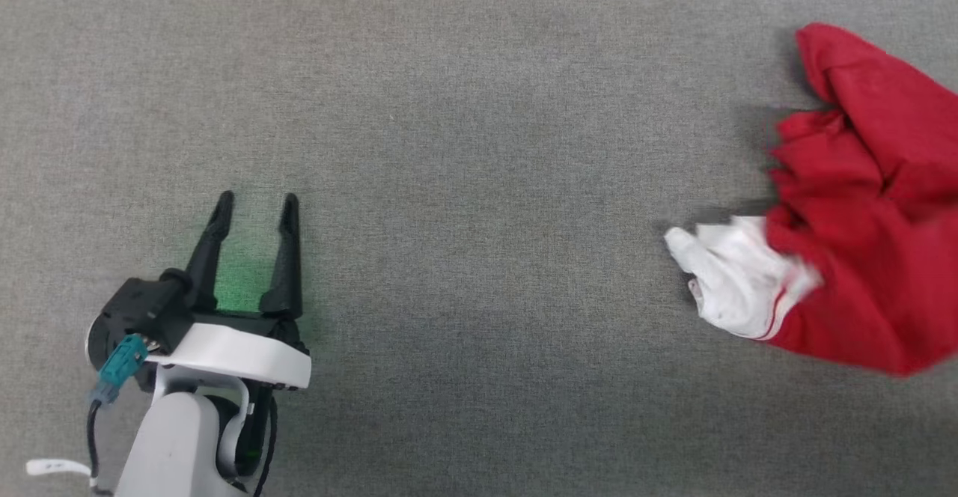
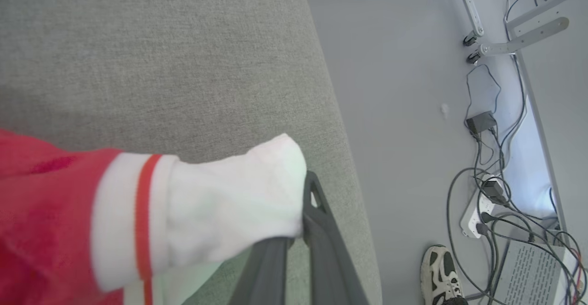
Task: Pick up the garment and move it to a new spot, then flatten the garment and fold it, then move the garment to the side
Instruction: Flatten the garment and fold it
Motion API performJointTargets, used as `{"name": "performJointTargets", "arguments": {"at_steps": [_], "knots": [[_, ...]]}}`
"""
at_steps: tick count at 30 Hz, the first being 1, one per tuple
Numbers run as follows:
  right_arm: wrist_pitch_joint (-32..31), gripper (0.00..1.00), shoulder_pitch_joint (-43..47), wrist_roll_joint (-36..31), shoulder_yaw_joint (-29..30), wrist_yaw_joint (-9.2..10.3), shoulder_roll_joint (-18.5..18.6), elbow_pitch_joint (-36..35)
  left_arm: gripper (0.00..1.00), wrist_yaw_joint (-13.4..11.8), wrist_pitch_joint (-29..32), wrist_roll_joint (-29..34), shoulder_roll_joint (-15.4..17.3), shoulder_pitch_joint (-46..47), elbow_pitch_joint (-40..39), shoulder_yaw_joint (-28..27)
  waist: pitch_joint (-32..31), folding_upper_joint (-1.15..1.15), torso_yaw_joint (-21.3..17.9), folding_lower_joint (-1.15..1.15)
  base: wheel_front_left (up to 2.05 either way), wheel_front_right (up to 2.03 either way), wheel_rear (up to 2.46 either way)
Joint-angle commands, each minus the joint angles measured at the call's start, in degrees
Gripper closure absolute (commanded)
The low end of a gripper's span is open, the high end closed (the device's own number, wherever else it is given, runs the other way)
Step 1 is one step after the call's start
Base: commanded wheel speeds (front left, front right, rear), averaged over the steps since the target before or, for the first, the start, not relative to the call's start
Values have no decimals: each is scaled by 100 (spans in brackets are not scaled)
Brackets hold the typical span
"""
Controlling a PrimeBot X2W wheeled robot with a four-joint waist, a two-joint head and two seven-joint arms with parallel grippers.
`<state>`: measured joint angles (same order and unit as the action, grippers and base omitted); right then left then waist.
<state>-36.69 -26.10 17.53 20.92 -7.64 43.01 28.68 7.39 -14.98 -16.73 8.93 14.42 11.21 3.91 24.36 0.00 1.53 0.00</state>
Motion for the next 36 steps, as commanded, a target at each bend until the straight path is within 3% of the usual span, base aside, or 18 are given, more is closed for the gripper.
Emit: {"name": "performJointTargets", "arguments": {"at_steps": [1,6,7,8,9,14,17,22,27,30,36], "knots": [[51,100,69,-25,17,27,-127,47,0,12,-28,-25,22,89,12,34,6,0,1,0,0,0,0],[311,100,-71,-139,125,28,-428,21,0,12,-28,-45,121,189,72,105,16,0,-47,0,0,0,0],[393,82,-92,-164,141,28,-488,19,0,12,-28,-49,153,208,76,111,9,0,-65,0,0,0,0],[478,53,-95,-178,146,27,-551,7,0,12,-28,-57,184,216,81,128,-3,0,-88,0,0,0,0],[593,0,-103,-206,150,27,-577,-2,0,12,-28,-73,226,217,85,160,-14,0,-116,0,0,0,0],[1363,0,-139,-195,130,27,-685,-243,0,11,-28,-178,668,432,96,526,-143,0,-297,0,0,0,0],[1863,0,-84,-11,63,27,-782,-554,0,11,-4,-244,1102,712,107,943,-253,0,-405,0,0,0,0],[2529,0,165,332,-309,16,-1022,-1273,0,11,609,-584,1820,1477,-191,1794,-419,0,-648,0,0,0,0],[2829,0,456,635,-838,16,-1422,-1948,0,11,1924,-1512,2405,2375,-576,3099,-463,0,-935,0,0,0,0],[2923,0,580,710,-1041,16,-1639,-2254,0,3,3012,-2429,2559,3009,-721,3901,-440,0,-1082,0,0,0,0],[2975,0,678,648,-1140,16,-1866,-2696,0,3,5111,-4109,2355,4111,-249,4740,-285,0,-1370,0,0,0,0]]}}
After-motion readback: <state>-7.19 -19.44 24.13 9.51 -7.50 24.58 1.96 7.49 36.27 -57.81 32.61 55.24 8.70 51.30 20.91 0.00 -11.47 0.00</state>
